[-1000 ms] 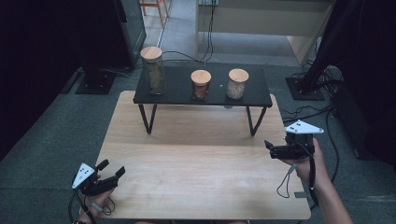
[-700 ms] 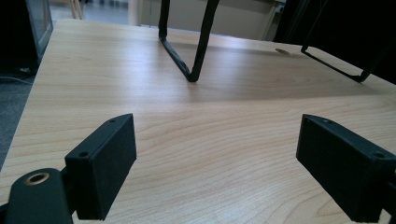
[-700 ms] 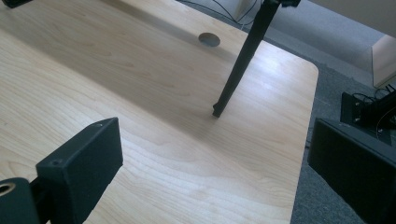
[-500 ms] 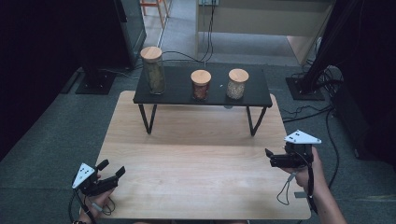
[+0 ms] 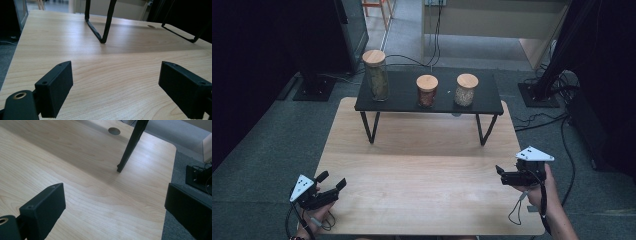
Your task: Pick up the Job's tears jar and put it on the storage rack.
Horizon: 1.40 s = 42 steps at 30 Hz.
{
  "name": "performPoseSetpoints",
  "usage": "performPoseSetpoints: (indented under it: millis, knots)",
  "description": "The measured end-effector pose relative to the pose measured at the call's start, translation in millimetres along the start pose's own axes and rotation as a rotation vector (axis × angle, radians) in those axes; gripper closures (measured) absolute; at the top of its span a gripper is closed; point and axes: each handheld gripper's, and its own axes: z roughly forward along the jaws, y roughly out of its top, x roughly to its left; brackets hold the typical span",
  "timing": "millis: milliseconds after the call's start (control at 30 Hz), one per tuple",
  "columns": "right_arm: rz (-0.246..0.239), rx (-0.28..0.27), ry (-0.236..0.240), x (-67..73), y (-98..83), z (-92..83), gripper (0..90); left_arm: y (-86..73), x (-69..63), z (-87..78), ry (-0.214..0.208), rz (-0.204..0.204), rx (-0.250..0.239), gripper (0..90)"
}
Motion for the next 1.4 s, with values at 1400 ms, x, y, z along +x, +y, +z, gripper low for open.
performPoseSetpoints:
  millis: [1400]
  knots:
    - [0.018,0.002,-0.007,12.4,-46.0,38.2,3.1,1.2,-1.5,0.3,0.004,0.011,0.009,12.3]
